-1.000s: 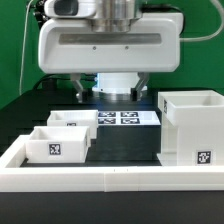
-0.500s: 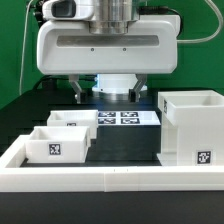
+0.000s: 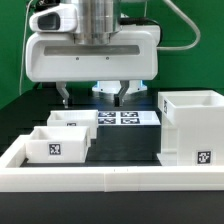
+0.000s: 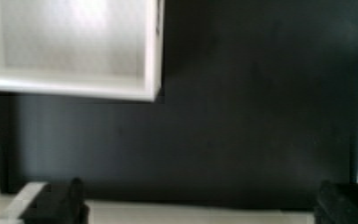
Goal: Assemble drawer
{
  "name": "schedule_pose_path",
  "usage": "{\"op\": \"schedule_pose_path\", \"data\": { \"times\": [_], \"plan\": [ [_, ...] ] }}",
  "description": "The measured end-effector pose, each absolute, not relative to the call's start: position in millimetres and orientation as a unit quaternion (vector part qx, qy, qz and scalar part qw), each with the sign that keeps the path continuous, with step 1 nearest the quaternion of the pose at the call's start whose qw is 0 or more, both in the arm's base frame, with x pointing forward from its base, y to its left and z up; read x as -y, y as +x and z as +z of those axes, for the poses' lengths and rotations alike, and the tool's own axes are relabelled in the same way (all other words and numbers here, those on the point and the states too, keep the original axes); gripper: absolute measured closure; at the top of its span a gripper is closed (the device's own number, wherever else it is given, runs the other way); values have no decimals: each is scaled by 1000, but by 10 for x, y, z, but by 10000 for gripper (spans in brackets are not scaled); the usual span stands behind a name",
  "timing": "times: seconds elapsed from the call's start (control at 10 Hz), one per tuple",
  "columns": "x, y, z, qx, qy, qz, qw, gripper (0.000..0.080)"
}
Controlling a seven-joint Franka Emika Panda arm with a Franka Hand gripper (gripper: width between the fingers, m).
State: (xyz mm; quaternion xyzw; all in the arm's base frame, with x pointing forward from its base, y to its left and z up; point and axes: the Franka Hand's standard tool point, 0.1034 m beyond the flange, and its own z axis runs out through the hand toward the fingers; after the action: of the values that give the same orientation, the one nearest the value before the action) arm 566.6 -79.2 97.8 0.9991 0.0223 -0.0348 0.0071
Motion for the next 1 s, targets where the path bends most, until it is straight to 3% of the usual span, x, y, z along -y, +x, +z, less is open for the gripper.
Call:
{"op": "schedule_pose_path", "data": {
  "times": [0.5, 1.0],
  "plan": [
    [895, 5272, 525, -15, 999, -20, 23, 151],
    [883, 5238, 483, -16, 999, -22, 23, 151]
  ]
}}
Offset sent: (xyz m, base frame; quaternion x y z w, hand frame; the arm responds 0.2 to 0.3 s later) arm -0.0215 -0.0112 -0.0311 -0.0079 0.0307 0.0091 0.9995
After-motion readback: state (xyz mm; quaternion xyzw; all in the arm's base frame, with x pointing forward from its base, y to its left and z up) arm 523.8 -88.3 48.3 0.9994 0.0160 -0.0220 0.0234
